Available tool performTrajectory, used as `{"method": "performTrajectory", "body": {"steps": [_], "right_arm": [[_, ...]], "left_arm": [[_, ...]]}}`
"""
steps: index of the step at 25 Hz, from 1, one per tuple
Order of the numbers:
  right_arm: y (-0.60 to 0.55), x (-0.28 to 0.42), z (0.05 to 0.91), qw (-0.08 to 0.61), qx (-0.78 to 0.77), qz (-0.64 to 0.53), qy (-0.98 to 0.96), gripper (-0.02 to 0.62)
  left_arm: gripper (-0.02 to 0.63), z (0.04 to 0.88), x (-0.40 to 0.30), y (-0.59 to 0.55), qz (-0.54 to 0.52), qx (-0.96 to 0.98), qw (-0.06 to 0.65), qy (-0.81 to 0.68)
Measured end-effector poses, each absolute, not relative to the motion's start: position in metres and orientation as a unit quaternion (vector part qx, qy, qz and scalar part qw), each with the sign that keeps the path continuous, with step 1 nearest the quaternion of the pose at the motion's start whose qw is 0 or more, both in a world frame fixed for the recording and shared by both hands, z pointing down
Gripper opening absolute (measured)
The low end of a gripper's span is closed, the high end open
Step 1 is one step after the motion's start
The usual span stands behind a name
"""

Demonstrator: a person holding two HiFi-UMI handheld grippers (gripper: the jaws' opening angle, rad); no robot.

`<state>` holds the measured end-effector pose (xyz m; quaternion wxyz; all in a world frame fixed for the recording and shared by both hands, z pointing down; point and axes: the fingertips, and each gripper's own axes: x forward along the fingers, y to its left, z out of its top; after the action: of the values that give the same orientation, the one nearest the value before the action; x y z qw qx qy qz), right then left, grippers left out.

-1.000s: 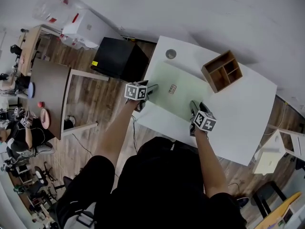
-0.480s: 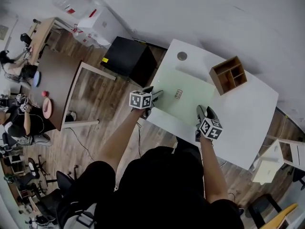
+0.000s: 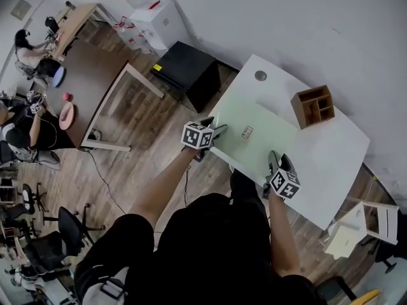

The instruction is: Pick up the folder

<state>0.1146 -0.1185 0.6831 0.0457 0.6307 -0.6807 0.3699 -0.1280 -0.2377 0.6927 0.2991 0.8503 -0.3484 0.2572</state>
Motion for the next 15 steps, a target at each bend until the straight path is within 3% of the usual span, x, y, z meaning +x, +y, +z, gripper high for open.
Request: {"method": "performTrajectory", "body": {"steps": [15], "right_arm": [[-0.057,0.098,0.609,0.046,0.643,0.317,-0.695,0.244]], "left_arm": [[0.295,0.642,-0.154,-0.158,0.156,0.868,0.302,-0.362]]}}
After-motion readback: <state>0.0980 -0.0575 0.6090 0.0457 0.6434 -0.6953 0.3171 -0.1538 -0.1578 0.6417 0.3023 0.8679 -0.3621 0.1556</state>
